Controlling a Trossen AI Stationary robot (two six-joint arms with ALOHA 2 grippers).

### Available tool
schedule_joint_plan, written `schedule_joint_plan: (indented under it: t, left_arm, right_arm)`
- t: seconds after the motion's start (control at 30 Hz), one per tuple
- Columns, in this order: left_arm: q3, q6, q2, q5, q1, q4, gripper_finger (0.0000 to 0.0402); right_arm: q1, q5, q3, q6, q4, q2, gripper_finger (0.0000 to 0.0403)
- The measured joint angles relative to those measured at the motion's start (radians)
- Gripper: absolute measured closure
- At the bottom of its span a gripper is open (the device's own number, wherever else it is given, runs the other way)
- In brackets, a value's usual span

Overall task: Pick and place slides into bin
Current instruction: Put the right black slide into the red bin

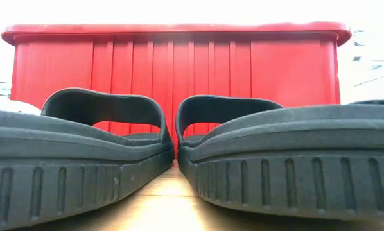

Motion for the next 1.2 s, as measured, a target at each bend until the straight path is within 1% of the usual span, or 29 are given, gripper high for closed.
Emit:
schedule_joint_plan:
  t: [0.13, 0.27, 0.37, 0.47, 0.53, 0.67, 0.83, 1.0, 1.2]
  left_arm:
    - [0.000, 0.010, 0.000, 0.000, -0.012, -0.001, 0.0275]
    - [0.000, 0.010, 0.000, -0.001, -0.013, 0.000, 0.0275]
    - [0.000, 0.010, 0.000, -0.002, -0.012, -0.001, 0.0275]
    - [0.000, 0.009, 0.000, -0.002, -0.012, -0.001, 0.0275]
    - [0.000, 0.008, 0.000, -0.002, -0.012, -0.001, 0.0275]
    - [0.000, 0.006, 0.000, -0.002, -0.012, -0.001, 0.0275]
    - [0.000, 0.005, 0.000, -0.002, -0.012, -0.002, 0.0275]
    - [0.000, 0.004, 0.000, -0.002, -0.012, -0.002, 0.0275]
    - [0.000, 0.003, 0.000, -0.002, -0.012, -0.002, 0.0275]
  right_arm:
    - [0.037, 0.077, 0.078, 0.051, -0.116, 0.061, 0.0248]
    - [0.040, 0.082, 0.173, 0.114, -0.273, 0.166, 0.0248]
    - [0.039, 0.125, 0.252, 0.164, -0.401, 0.248, 0.0248]
    - [0.040, 0.156, 0.320, 0.192, -0.489, 0.320, 0.0248]
    - [0.041, 0.156, 0.353, 0.210, -0.523, 0.357, 0.0248]
    - [0.041, 0.162, 0.396, 0.268, -0.615, 0.411, 0.0248]
    - [0.041, 0.163, 0.426, 0.399, -0.765, 0.476, 0.0248]
    - [0.050, 0.164, 0.451, 0.471, -0.865, 0.544, 0.0248]
    - [0.076, 0.218, 0.498, 0.575, -1.000, 0.619, 0.0248]
